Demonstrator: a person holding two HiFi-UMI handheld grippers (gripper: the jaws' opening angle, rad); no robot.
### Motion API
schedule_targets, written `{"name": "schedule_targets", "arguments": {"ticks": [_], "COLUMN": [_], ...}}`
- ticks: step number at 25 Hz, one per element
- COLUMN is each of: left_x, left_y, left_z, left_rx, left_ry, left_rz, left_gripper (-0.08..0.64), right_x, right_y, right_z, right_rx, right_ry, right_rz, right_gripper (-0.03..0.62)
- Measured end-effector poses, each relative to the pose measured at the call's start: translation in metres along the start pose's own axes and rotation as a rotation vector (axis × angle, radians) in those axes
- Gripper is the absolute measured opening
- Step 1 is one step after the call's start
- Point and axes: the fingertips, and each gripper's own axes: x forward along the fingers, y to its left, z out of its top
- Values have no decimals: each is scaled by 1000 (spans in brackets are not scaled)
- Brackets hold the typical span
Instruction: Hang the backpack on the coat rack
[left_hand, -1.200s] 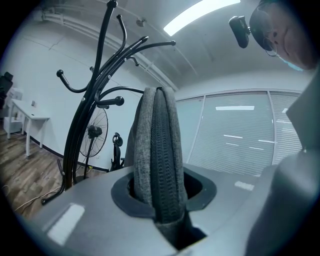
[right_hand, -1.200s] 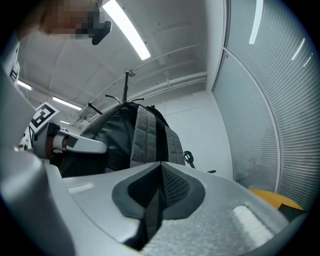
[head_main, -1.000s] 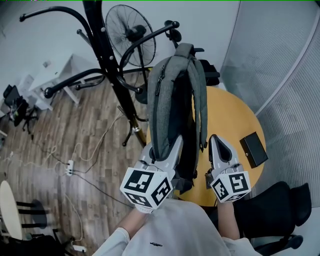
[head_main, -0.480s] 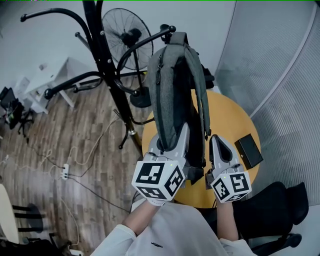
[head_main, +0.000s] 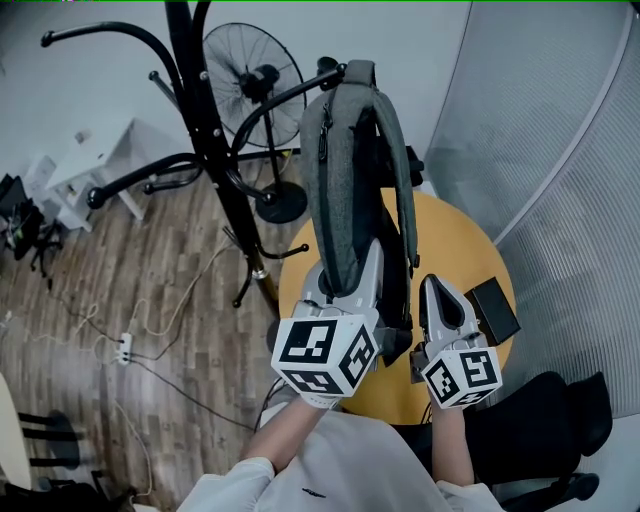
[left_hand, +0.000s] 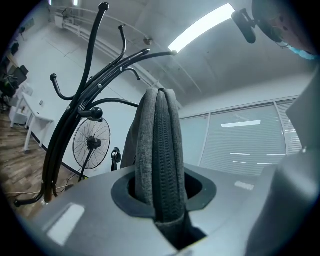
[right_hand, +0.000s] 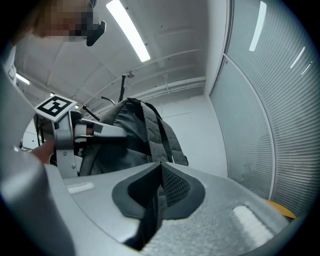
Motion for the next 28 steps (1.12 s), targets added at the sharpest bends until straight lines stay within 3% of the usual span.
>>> {"name": "schedule_targets", "arguments": {"ticks": [14, 20, 28], "left_x": [-1, -6, -15], "left_y": [20, 32, 46], "left_z": [12, 4, -3], "left_rx": [-77, -125, -69], "left_ry": [-80, -75, -44], "left_rz": [83, 112, 150], "left_gripper": [124, 124, 129], "right_x": [11, 12, 17], "right_y": [4, 6, 18], "right_z": [-5, -4, -16], "right_rx": [24, 30, 61], "right_ry": [16, 16, 39], "right_rz": [19, 19, 41], "right_gripper": [-8, -8, -8]}}
